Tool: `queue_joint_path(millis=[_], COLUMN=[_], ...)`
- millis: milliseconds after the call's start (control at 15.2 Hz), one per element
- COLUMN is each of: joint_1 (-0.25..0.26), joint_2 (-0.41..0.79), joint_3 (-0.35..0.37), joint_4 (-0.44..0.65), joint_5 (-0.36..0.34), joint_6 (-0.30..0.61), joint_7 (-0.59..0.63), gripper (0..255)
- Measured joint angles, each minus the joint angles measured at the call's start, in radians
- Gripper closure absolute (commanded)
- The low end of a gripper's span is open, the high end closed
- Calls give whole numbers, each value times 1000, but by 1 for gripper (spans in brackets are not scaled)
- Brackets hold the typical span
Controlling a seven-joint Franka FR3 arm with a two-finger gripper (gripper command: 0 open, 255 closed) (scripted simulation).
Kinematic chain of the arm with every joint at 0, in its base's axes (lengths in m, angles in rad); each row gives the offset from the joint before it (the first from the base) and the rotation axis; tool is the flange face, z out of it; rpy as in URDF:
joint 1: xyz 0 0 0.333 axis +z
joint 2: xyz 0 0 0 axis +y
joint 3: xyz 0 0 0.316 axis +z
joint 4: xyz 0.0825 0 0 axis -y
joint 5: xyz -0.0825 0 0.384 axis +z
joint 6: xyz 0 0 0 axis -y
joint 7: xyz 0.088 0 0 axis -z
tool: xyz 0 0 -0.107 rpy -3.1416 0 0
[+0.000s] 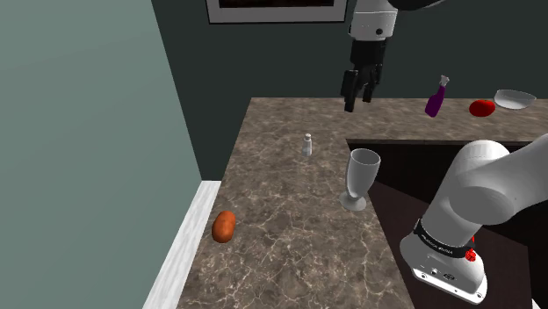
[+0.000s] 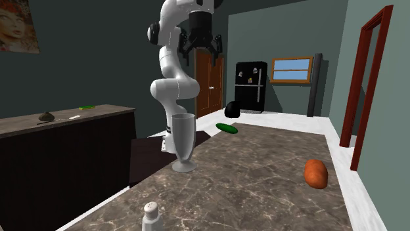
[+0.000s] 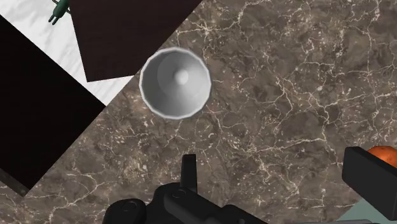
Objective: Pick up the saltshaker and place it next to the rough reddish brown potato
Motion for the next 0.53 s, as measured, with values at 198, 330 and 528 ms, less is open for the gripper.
queue_joint_path(millis=[198,330,528], joint_1=[-6,-14,-25], joint_2=[25,60,119], joint_3=[-16,-37,-70], joint_4=[-8,-29,-48], joint_5=[-9,-20,-33], joint_6=[34,92,176], joint_7=[-18,-43,-80], gripper=[0,0,0])
